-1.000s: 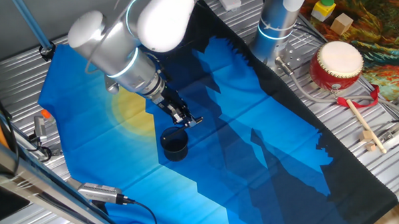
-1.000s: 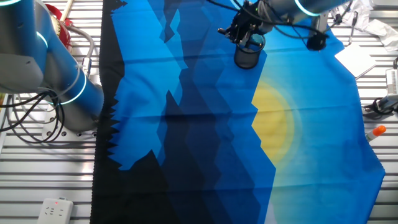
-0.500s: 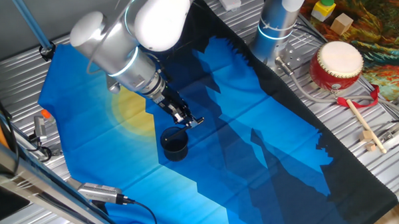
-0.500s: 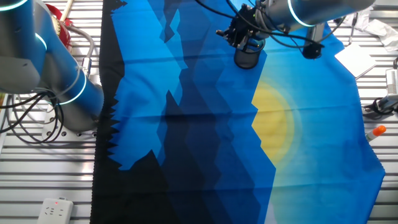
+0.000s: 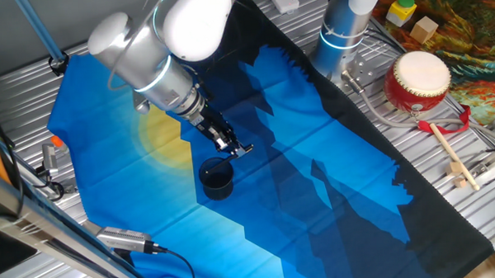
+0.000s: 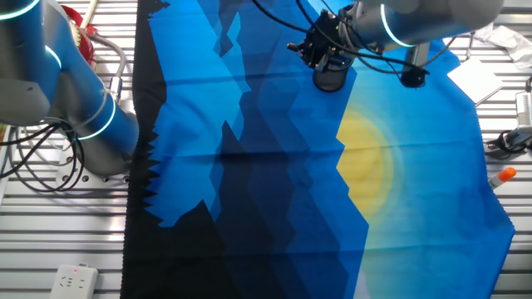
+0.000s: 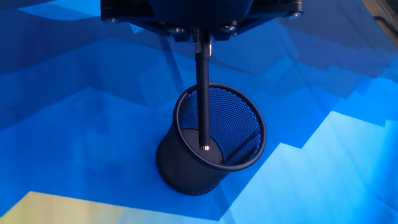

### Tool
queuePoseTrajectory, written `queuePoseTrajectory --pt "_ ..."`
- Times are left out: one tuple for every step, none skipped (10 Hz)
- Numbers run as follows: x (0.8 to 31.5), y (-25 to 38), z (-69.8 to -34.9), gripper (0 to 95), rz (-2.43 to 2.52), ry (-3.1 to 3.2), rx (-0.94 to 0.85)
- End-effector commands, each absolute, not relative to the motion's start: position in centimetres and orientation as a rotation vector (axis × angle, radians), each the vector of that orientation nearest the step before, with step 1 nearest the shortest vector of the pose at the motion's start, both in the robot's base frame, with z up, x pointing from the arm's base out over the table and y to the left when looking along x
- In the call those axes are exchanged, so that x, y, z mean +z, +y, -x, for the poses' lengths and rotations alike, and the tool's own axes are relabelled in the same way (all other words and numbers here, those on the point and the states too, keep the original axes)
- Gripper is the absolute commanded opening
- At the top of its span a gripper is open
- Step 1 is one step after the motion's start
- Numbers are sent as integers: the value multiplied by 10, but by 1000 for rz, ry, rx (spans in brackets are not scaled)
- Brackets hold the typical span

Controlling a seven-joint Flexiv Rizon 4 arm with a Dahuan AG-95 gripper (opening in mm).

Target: Put the pen into the pen holder

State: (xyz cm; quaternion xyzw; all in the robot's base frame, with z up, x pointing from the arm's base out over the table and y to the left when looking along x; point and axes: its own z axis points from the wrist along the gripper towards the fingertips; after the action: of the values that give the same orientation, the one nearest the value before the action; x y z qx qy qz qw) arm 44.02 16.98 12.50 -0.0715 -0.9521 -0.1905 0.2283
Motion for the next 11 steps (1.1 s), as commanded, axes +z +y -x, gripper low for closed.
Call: queuePoseTrajectory --pt "125 170 -440 0 171 -2660 -450" --pt "125 170 -440 0 138 -2699 -355" --pt "125 169 -440 0 111 -2724 -293" --pt "125 169 -440 0 69 -2745 -229" --pt "125 169 -440 0 70 -2748 -207" --pt "125 169 -440 0 97 -2735 -239" --pt "125 169 -440 0 178 -2692 -379" --pt "125 169 -440 0 226 -2653 -489" --pt "125 169 -440 0 219 -2641 -523" --pt "123 167 -439 0 211 -2626 -527" --pt "122 165 -438 0 206 -2618 -537"
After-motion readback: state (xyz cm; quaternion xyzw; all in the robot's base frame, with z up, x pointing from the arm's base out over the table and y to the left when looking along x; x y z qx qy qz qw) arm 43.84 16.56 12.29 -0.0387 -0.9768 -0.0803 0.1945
